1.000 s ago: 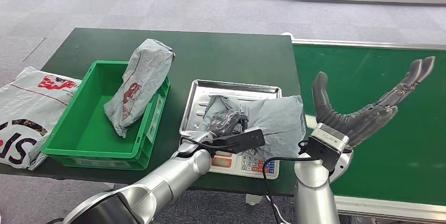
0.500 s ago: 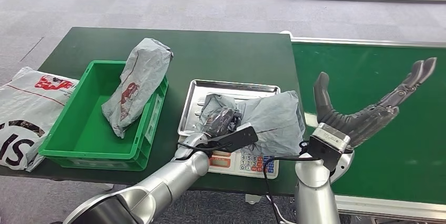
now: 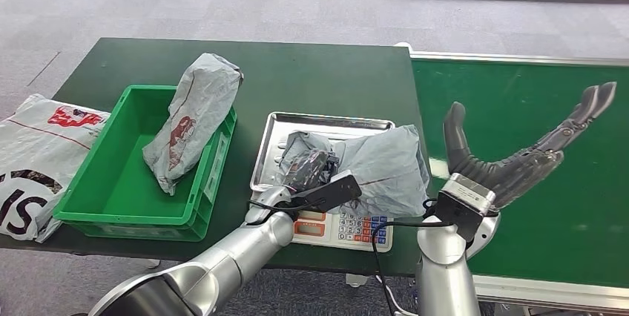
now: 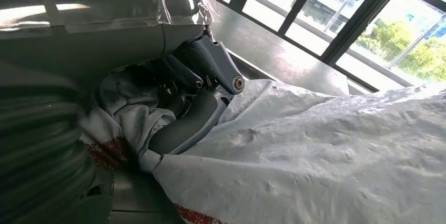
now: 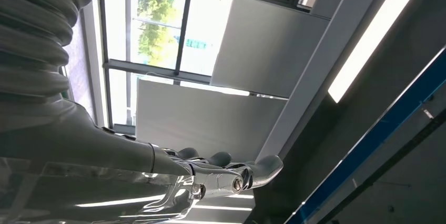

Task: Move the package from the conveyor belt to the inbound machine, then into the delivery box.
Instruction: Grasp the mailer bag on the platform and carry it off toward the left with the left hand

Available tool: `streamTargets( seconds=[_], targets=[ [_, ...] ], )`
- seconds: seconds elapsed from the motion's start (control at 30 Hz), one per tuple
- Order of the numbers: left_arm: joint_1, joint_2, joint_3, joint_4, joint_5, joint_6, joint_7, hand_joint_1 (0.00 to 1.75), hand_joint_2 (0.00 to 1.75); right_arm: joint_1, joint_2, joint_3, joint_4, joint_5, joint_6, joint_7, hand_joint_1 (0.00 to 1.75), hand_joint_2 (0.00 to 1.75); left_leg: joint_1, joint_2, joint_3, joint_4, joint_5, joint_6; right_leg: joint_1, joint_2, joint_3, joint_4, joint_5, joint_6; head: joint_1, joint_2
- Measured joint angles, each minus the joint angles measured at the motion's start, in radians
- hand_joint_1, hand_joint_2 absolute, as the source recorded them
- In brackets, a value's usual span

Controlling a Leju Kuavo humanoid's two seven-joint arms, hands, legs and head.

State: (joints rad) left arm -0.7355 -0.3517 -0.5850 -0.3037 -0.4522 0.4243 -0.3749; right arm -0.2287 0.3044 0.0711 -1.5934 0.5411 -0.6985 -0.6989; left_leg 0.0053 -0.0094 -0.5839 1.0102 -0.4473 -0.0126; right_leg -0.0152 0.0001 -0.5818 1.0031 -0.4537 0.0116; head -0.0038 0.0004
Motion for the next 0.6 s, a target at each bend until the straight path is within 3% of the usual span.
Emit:
streamTargets(
  seconds=[0.6],
  targets=[
    [0.000, 0.000, 0.051, -0.008, -0.018, 0.007, -0.007, 1.75, 1.75, 0.001, 0.000, -0.010, 0.000, -0.009, 0.000, 0.000, 0.00, 1.75, 0.000, 0.000, -0.002, 0.000, 0.000, 0.000, 0.000, 0.000, -0.002, 0.000, 0.000, 0.000, 0.000, 0.000]
  ],
)
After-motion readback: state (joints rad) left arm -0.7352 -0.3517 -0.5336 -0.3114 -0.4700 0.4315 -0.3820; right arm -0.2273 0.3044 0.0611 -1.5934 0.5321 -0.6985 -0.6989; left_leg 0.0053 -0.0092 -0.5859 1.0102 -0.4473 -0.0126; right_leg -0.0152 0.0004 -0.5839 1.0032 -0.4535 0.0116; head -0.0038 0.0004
